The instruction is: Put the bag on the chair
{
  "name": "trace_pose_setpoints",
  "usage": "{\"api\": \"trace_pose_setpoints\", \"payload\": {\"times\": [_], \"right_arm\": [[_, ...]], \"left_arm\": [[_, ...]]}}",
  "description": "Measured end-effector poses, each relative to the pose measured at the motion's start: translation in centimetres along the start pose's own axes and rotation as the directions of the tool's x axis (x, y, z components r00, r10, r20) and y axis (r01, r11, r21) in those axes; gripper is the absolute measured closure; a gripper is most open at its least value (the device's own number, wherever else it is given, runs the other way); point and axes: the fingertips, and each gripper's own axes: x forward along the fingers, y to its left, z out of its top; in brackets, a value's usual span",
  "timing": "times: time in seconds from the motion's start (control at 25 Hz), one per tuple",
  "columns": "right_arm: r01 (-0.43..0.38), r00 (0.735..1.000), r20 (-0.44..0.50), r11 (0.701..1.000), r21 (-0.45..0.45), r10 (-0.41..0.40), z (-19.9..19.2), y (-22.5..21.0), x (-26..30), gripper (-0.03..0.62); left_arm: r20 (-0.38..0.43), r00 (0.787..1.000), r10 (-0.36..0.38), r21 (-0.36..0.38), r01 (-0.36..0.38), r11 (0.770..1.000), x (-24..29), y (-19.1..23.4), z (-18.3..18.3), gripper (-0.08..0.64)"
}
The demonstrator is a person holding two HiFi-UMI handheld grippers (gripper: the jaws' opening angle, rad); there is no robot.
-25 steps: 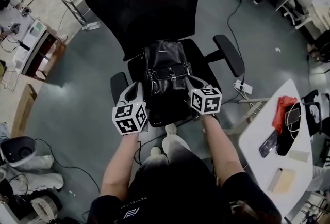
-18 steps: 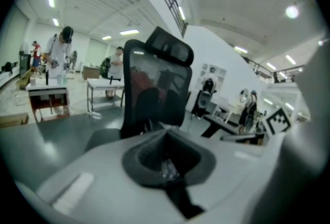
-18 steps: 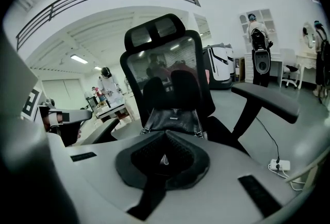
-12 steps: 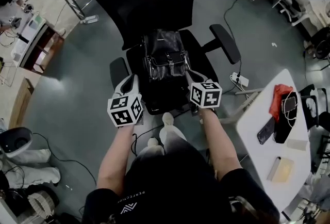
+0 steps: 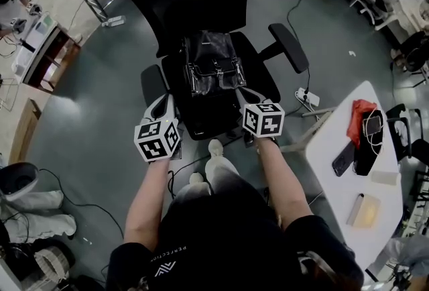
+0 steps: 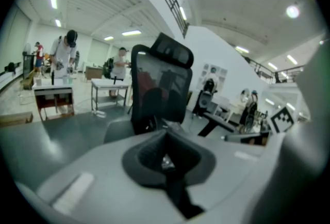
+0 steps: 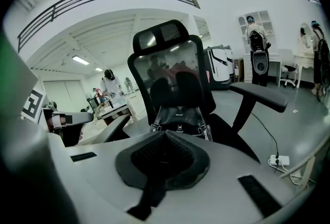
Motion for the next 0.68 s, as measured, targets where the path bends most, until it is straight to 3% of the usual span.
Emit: {"api": "trace_pose_setpoints", "payload": {"times": [0.68], "right_arm": [[-0.001,1.0,0.006,1.0,0.011,0.001,-0.3,0.5,-1.1,0.594]], "left_arm": [[-0.021,1.0,-0.007,-0.013,0.007,1.0,-0.4,-0.4,-1.5,0.555]]}}
